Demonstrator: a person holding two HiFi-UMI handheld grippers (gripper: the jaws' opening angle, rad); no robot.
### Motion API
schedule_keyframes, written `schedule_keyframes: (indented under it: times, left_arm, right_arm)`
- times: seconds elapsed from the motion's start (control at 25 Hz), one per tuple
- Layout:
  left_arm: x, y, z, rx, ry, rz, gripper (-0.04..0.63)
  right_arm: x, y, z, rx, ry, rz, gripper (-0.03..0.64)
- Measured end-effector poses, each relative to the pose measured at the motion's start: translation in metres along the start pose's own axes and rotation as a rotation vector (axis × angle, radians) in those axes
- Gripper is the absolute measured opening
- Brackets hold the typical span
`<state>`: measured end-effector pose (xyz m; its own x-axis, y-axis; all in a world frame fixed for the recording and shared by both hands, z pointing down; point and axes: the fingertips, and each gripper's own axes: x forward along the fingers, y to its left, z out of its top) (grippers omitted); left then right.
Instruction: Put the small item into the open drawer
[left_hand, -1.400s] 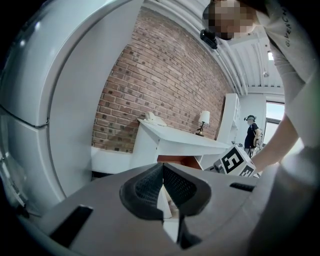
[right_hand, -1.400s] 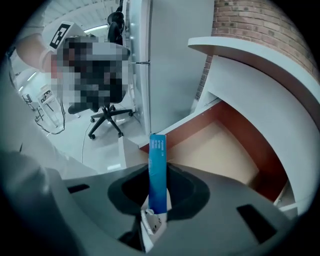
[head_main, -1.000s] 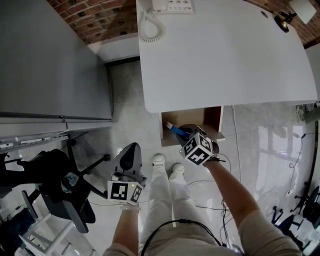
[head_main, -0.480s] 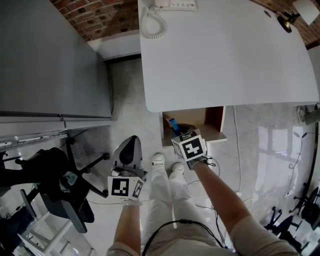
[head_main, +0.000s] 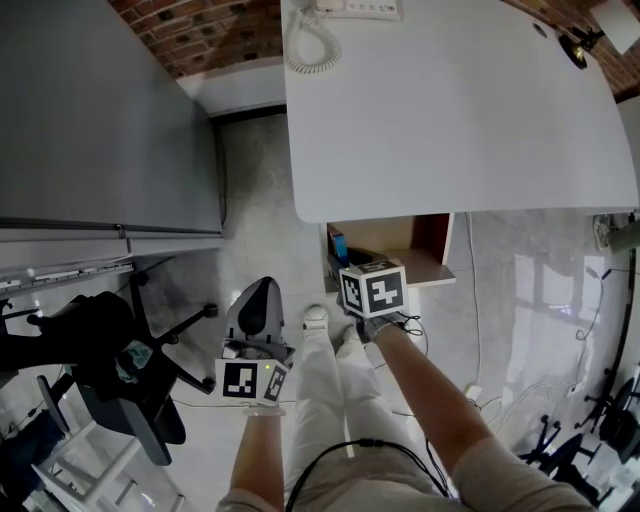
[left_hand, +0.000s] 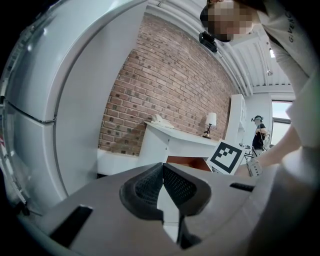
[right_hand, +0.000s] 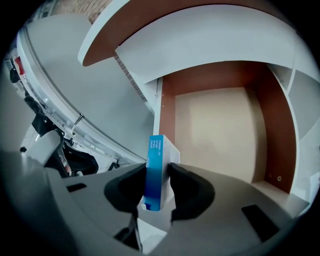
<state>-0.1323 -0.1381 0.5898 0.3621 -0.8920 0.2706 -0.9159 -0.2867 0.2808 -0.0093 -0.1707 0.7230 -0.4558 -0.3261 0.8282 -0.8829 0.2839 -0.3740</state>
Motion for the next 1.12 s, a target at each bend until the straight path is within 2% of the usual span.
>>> schedule_keyframes:
  times: [0.28,1.12]
  left_arm:
    - [-0.002,0.002,0.001,-0.016,-0.012,0.003,0.005]
    - [-0.006,-0.011,0.01,-0.013,-0.02,-0.022,0.005]
  right_arm:
    - [0.001,0.012,-0.004,-0.023,0.001,0.033,0.189]
    - [-0.032,0.016,-0.007,-0.128,-0.042,0.067,0.276]
